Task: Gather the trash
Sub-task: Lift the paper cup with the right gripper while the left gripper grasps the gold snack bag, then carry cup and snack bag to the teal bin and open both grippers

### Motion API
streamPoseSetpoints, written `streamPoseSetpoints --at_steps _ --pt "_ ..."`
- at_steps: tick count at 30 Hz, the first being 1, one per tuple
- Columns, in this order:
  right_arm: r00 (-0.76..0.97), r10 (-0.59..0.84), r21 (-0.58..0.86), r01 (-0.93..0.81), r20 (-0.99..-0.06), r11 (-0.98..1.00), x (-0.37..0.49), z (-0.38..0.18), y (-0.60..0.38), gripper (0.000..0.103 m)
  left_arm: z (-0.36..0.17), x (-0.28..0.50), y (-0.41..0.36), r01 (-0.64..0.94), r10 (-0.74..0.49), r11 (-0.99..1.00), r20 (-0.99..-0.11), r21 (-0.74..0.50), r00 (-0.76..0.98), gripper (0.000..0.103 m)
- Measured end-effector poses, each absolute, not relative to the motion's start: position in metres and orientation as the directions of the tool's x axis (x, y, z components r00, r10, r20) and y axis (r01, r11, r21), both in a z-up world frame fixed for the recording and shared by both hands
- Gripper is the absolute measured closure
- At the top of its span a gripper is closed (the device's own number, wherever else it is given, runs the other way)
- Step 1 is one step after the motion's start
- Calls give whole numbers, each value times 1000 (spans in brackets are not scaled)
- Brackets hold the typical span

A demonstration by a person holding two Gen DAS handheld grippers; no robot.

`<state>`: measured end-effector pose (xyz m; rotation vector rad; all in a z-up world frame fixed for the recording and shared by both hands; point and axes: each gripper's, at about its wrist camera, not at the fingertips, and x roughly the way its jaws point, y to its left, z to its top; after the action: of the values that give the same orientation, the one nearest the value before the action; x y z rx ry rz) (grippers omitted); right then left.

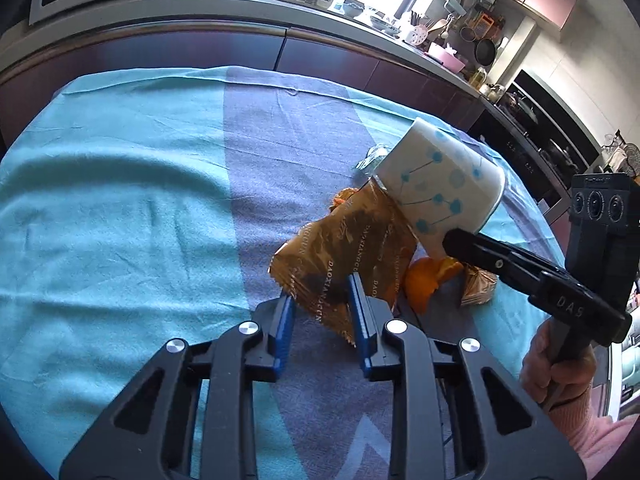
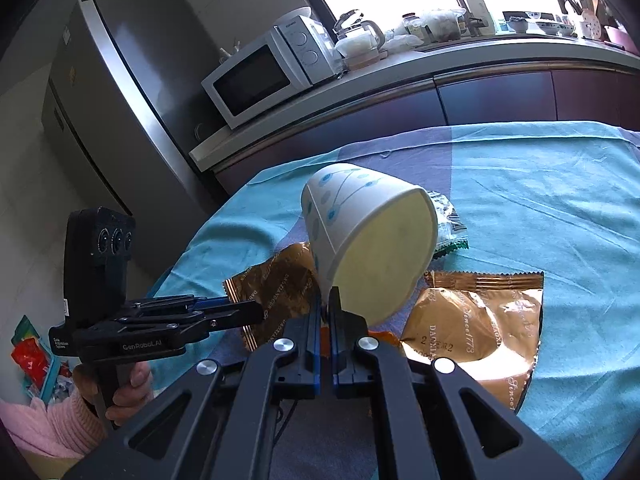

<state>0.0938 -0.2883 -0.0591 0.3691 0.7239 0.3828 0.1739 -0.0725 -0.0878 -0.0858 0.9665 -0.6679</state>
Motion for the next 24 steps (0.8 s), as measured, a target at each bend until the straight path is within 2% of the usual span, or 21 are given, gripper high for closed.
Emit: streamPoseSetpoints --at_steps 4,6,11,24 --pt "693 453 443 -212 -561 871 94 -55 -285 100 -84 168 -72 492 -567 796 -719 -353 402 85" --pt "702 450 432 -221 -552 874 92 -51 -283 100 -83 166 -70 491 -568 797 -714 -352 410 93" --pt "713 454 401 -259 -534 879 91 -38 -269 100 -70 153 -52 493 -568 803 -683 -336 459 99" --pt "610 608 394 -463 -508 794 101 -16 -180 100 -29 105 56 386 -507 862 -597 -330 622 99"
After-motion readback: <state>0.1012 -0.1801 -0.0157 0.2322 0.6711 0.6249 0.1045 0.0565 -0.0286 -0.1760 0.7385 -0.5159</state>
